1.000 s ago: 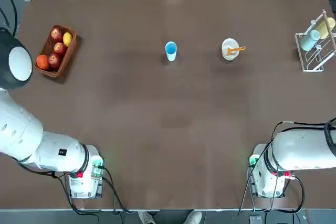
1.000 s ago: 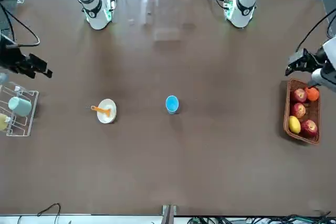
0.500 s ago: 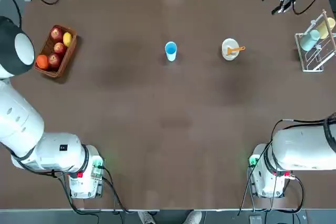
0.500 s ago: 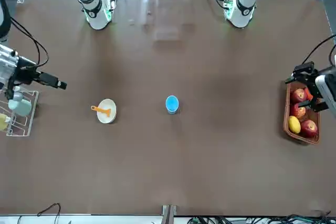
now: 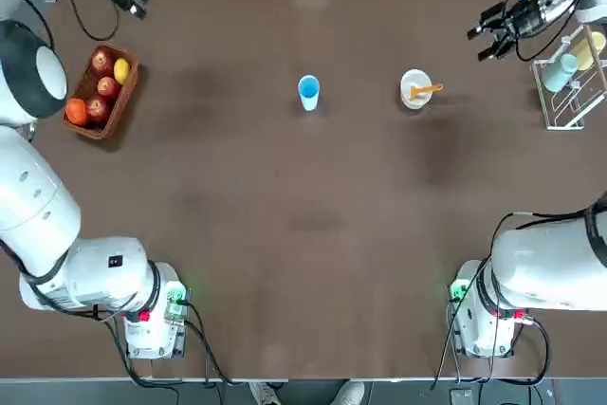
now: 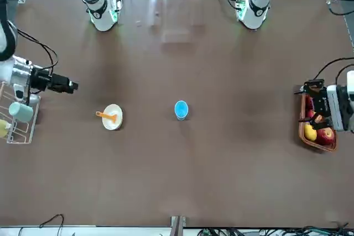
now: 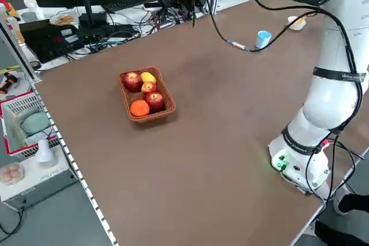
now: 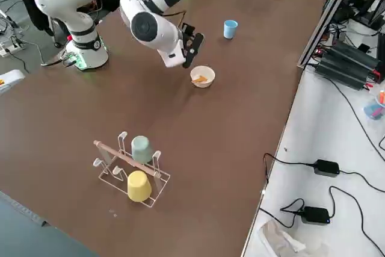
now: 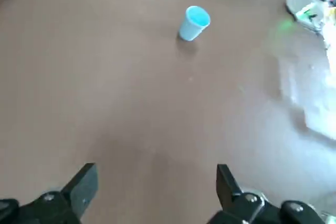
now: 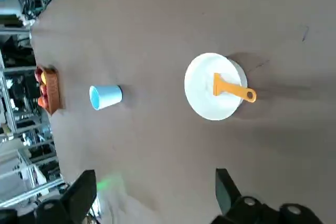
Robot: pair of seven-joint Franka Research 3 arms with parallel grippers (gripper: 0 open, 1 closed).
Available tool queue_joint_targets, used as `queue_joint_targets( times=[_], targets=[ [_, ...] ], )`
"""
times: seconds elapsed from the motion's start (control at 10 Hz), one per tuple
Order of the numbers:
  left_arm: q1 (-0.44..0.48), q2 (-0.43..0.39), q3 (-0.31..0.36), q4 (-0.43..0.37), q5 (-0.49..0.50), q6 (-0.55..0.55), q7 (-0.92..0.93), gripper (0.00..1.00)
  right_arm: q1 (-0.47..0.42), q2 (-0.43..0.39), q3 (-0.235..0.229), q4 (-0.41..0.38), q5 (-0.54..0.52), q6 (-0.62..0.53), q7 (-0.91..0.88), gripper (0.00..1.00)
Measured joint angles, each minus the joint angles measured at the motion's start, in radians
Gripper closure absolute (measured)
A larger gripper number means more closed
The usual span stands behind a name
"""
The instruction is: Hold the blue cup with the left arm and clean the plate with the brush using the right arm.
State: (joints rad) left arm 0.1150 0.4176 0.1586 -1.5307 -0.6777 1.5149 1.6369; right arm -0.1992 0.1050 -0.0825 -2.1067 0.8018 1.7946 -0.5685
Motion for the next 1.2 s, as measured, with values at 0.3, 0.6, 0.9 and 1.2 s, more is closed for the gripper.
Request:
queue_joint_targets(
  times=[0.3, 0.6, 0.9, 1.2],
  targets=[
    [0.017, 0.111, -0.027, -0.041, -0.134, 0.004, 0.204, 0.00, -0.042, 0.082, 0.000, -0.054, 0.085, 0.090, -0.114, 0.00],
    [0.014, 0.266, -0.116, -0.048, -0.324, 0.048, 0.406, 0.00, -0.049, 0.163, 0.008, -0.087, 0.140, 0.175, -0.172, 0.00],
    [-0.021, 0.352, -0.236, -0.081, -0.415, 0.179, 0.526, 0.00, -0.028, 0.206, 0.026, -0.087, 0.141, 0.213, -0.191, 0.00],
    [-0.083, 0.389, -0.272, -0.114, -0.537, 0.191, 0.580, 0.00, -0.027, 0.266, 0.059, -0.087, 0.184, 0.251, -0.235, 0.00]
  ],
)
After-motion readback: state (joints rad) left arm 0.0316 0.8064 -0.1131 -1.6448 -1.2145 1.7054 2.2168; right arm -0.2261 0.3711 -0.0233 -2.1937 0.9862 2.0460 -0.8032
